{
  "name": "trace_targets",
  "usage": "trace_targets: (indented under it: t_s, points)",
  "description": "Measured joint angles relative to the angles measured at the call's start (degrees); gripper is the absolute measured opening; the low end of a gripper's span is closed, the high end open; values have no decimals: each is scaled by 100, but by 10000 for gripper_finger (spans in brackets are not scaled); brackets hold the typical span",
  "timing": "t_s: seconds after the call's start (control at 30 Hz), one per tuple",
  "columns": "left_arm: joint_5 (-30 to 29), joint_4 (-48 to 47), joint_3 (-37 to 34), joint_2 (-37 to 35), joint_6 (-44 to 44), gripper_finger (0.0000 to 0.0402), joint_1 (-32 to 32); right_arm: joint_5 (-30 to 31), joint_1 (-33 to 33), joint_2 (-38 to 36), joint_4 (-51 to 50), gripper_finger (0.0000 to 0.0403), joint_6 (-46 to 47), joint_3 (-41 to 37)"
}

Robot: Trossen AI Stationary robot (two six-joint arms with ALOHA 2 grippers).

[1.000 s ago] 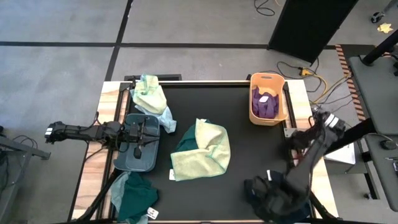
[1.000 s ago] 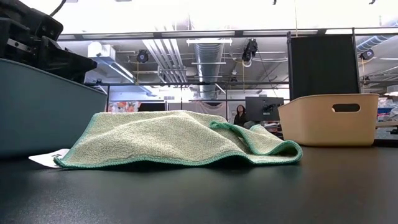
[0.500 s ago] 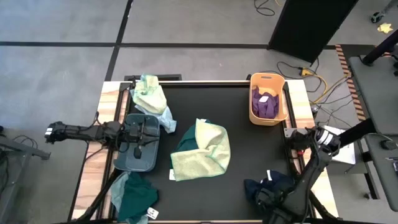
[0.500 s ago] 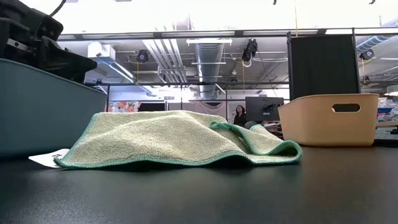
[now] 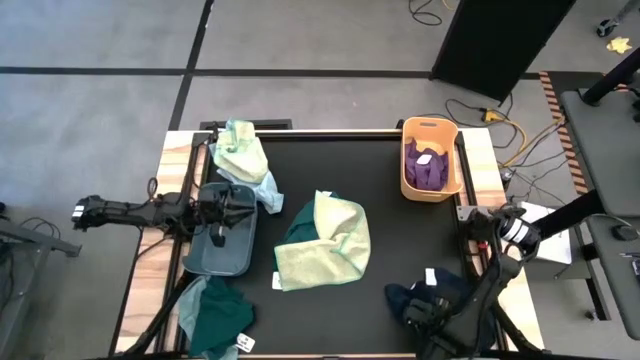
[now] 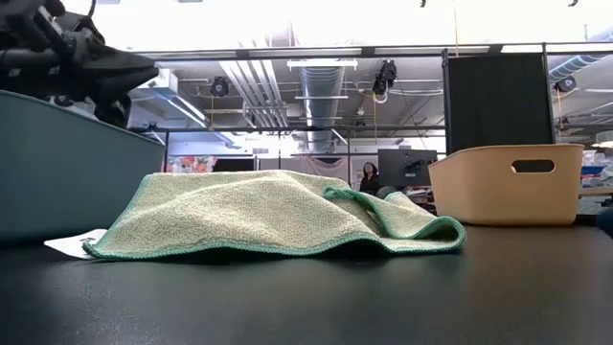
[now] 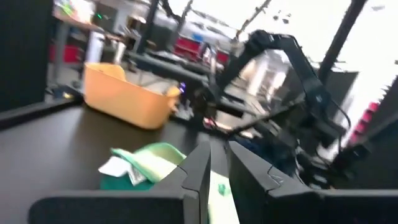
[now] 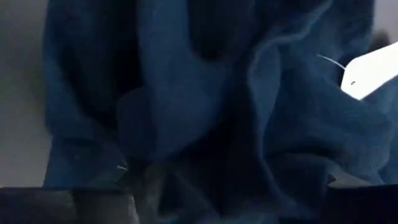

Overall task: Sort towels by color in basket
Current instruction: Put the dark blue towel into the orange bin

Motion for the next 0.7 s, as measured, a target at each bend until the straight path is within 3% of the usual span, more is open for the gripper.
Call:
trace_targets:
  t_s: [0.2,0.4,0.53,0.7]
  points:
    - [-126,699,0,13,-258,39,-20,276,-328,64,77,157,-559,-16]
    - [-96,1055,0,11,-1074,39,-17,331,-933,-192,-136,25,-591,-10]
    - [46,764,0,13,-1203,39,-17,504,-1451,-702,-336,13,-604,300]
    - [30,751,0,13,-1326,39,-17,1897,-2234,-1688,-431,11,-503,651]
